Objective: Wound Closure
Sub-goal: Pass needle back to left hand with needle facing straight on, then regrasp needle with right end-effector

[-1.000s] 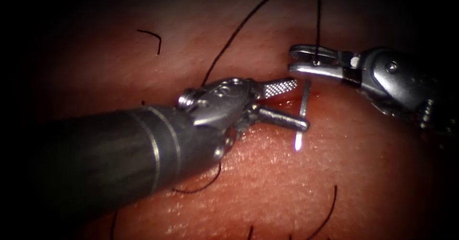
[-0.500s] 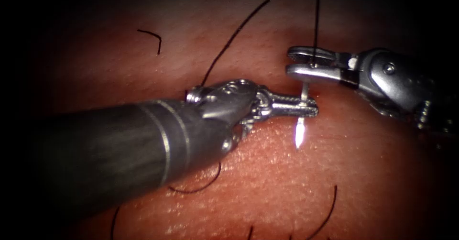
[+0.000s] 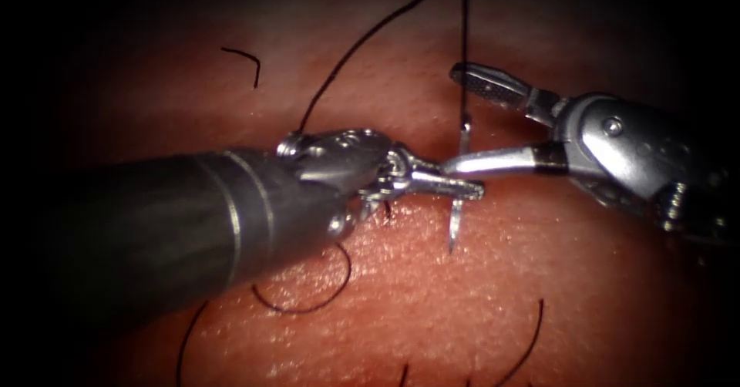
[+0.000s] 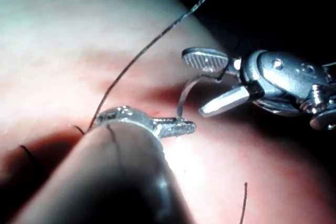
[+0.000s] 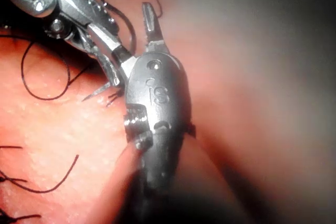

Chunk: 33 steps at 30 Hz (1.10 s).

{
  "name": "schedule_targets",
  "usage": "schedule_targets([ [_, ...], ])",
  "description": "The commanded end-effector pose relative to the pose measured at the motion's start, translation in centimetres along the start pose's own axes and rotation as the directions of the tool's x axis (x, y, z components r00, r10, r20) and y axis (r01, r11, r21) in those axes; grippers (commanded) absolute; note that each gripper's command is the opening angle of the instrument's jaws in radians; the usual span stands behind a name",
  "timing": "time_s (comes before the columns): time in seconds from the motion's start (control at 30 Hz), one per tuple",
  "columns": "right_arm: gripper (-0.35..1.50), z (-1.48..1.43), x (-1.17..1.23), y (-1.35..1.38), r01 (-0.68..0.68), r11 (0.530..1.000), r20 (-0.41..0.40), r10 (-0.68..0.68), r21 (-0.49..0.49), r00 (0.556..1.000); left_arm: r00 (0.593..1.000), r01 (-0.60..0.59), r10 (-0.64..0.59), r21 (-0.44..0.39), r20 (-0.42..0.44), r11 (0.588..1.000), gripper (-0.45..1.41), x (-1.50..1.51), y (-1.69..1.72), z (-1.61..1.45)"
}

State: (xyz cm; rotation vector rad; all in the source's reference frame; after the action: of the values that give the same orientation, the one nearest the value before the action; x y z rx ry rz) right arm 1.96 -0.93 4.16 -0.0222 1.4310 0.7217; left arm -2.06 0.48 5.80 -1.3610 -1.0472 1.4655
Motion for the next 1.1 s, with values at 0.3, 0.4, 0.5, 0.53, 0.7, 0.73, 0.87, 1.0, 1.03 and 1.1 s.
schedule_targets([
  [0.3,1.13,0.13,-0.01,-0.10,0.100,0.990,0.081,-0.092,-0.101,0.993,1.000,-0.005,0.005,0.027,-0.010,1.000,-0.45,0.03,-0.05,0.05],
  [0.4,1.08,0.16,0.00,-0.08,0.102,0.988,0.096,-0.091,-0.118,0.991,0.999,-0.037,0.037,0.032,-0.008,0.999,-0.45,0.00,-0.04,0.05],
  [0.5,1.04,0.17,-0.01,-0.09,0.103,0.987,0.096,-0.092,-0.120,0.991,0.998,-0.054,0.055,0.033,-0.006,0.998,-0.45,-0.01,-0.03,0.05],
  [0.53,1.03,0.18,-0.01,-0.10,0.103,0.988,0.098,-0.092,-0.118,0.991,0.999,-0.054,0.054,0.033,-0.006,0.998,-0.45,-0.01,-0.02,0.05],
  [0.7,0.96,0.20,-0.02,-0.11,0.106,0.988,0.105,-0.093,-0.116,0.990,0.997,-0.077,0.077,0.033,-0.004,0.996,-0.45,-0.01,0.00,0.06],
  [0.73,0.89,0.21,-0.04,-0.12,0.108,0.988,0.112,-0.095,-0.112,0.989,0.997,-0.083,0.083,0.033,-0.003,0.996,-0.45,-0.01,0.00,0.05],
  [0.87,0.83,0.23,-0.06,-0.14,0.112,0.988,0.121,-0.098,-0.107,0.988,0.997,-0.083,0.083,0.033,-0.003,0.996,-0.45,-0.01,0.00,0.05],
  [1.0,-0.35,0.21,-0.08,-0.16,0.115,0.989,0.139,-0.101,-0.097,0.985,0.995,-0.095,0.095,0.031,-0.004,0.995,-0.45,-0.02,0.01,0.04],
  [1.03,-0.35,0.20,-0.08,-0.17,0.117,0.990,0.155,-0.103,-0.084,0.982,0.995,-0.100,0.101,0.032,-0.001,0.994,-0.45,-0.02,0.02,0.04],
  [1.1,-0.35,0.20,-0.09,-0.16,0.119,0.990,0.177,-0.104,-0.073,0.979,0.994,-0.112,0.112,0.031,0.001,0.993,-0.45,-0.02,0.02,0.03],
])
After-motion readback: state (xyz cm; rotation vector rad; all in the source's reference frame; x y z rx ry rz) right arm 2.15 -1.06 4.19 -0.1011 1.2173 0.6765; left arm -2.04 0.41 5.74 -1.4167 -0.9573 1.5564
